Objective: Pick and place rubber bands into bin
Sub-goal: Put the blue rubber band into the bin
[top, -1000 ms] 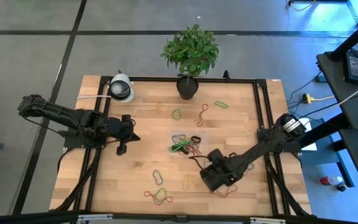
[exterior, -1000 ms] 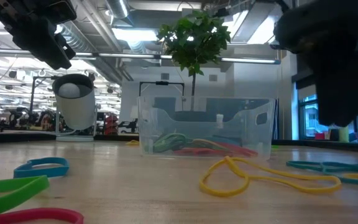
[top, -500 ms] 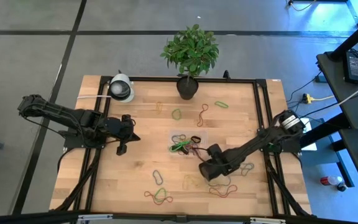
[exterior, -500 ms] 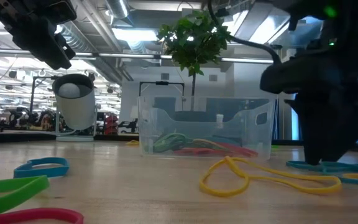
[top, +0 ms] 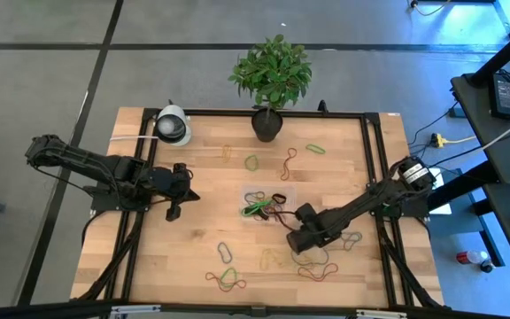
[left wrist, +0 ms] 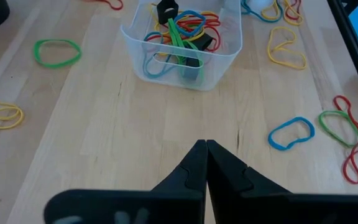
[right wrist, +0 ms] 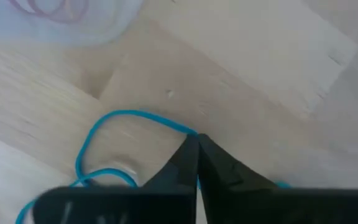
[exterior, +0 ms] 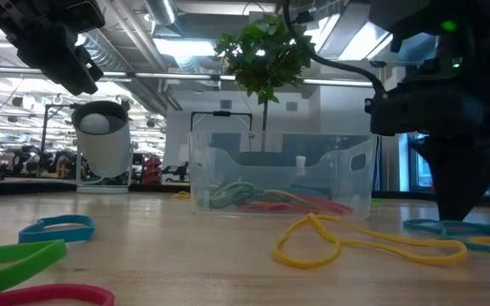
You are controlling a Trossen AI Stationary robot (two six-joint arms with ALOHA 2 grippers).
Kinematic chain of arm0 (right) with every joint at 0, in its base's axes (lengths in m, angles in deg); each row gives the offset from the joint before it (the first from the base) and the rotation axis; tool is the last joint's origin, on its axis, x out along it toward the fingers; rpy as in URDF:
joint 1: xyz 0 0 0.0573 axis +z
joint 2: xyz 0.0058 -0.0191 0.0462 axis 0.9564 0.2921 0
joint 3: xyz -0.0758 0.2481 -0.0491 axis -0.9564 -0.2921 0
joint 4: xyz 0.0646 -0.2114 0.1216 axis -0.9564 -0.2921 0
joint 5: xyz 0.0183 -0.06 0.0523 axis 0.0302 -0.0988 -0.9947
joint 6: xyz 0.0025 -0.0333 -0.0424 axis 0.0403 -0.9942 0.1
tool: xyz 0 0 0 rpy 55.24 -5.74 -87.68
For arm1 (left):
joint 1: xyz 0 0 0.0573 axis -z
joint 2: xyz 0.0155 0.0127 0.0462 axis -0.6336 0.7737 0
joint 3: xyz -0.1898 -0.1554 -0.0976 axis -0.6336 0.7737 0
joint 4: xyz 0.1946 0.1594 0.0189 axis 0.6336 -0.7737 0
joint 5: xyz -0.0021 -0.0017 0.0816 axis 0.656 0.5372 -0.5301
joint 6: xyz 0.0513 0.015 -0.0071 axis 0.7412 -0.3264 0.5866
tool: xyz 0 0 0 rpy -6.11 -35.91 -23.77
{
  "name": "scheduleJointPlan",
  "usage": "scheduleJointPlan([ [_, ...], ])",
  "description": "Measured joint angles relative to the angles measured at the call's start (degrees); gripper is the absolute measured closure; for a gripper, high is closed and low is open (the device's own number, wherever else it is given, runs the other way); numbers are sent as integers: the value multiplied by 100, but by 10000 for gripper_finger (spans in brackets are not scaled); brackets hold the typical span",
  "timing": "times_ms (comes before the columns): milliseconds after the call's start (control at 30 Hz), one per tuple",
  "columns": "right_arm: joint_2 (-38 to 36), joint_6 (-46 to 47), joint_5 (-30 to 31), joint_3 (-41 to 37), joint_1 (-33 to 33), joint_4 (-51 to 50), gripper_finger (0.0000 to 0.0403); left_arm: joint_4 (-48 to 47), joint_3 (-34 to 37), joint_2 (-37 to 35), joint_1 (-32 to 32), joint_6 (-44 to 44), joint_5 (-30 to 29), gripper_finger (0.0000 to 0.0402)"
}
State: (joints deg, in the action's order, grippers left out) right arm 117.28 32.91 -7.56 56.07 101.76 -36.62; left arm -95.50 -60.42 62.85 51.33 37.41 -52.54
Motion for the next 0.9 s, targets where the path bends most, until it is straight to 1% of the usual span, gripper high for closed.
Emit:
scheduleJointPlan([
  [67, -28, 2, -127, 189, 26, -306, 399, 2, 0, 0, 0, 0, 0, 401],
  [133, -80, 49, -399, 403, 89, -1009, 400, 1, 0, 0, 0, 1, 0, 400],
  [200, -200, 63, -408, 831, 125, -1511, 401, 2, 0, 0, 0, 7, 0, 399],
  [233, -260, 61, -336, 1067, 151, -1725, 401, 1, 0, -1, 0, 7, 0, 399],
  [300, -299, 74, -170, 1483, 180, -2595, 401, 0, 0, -1, 0, 5, 0, 400],
  [400, -286, 166, -22, 2277, 274, -3358, 401, 11, 0, 0, 0, 4, 0, 400],
  [467, -303, 233, 156, 2751, 334, -4036, 402, 11, 0, 0, 0, 20, 0, 399],
  [600, -303, 526, 1103, 3643, 397, -4475, 402, 17, 0, 0, 0, 61, -2, 400],
  [733, -310, 426, 2203, 4309, 352, -4416, 402, 23, 0, 0, 0, 98, -2, 400],
  [833, -319, 126, 2866, 4554, 176, -4210, 403, 27, 0, 0, 0, 101, -4, 399],
  [900, -317, -222, 3065, 4598, 15, -4017, 403, 31, 0, 0, 0, 103, -4, 400],
])
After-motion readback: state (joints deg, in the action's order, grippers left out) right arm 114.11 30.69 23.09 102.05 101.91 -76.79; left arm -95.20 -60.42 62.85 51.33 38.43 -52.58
